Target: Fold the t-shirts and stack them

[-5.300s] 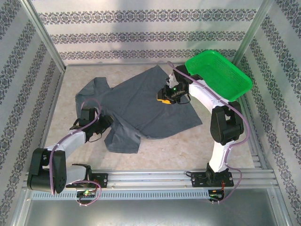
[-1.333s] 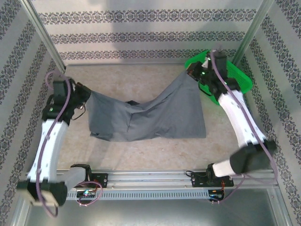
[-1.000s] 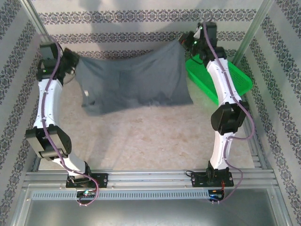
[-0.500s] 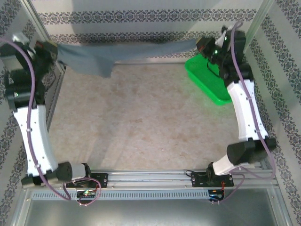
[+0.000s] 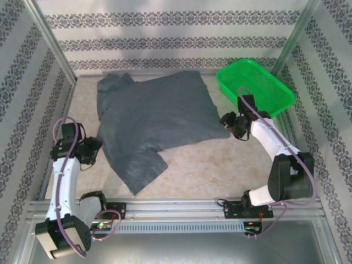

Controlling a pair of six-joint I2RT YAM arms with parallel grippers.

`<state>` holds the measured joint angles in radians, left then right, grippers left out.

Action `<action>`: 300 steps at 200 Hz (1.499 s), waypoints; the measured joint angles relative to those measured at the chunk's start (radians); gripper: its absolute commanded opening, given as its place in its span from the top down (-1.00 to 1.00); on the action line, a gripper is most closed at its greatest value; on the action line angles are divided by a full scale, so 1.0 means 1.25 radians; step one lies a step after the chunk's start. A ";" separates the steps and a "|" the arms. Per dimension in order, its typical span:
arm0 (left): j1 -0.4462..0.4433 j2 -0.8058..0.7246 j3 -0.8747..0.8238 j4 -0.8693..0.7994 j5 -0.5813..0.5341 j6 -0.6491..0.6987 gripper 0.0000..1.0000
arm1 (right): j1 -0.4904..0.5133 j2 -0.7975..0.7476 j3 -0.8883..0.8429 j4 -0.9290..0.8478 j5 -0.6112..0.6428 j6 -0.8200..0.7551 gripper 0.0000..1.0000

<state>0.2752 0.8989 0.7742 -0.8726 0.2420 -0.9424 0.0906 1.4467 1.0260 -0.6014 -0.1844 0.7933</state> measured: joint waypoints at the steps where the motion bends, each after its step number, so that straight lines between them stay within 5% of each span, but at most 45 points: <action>1: -0.001 -0.002 0.000 0.000 0.000 0.000 -0.09 | 0.001 0.000 0.000 -0.001 0.002 -0.001 -0.19; 31: -0.023 -0.048 -0.009 -0.003 -0.005 -0.004 -0.02 | 0.037 -0.003 0.002 -0.013 0.020 -0.030 -0.11; 81: -0.052 0.043 -0.073 0.077 0.031 -0.058 0.21 | 0.114 0.123 0.069 0.024 -0.011 -0.067 0.34; 178: -0.121 0.444 0.002 0.363 0.025 -0.117 0.23 | 0.096 0.417 0.249 0.028 -0.028 -0.042 0.33; 300: -0.091 0.754 0.266 0.416 0.048 0.005 0.12 | 0.078 0.373 0.182 -0.088 0.010 -0.009 0.21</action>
<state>0.1612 1.8420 1.1061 -0.3523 0.3016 -0.9367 0.1879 1.9133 1.2530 -0.7113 -0.1722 0.7818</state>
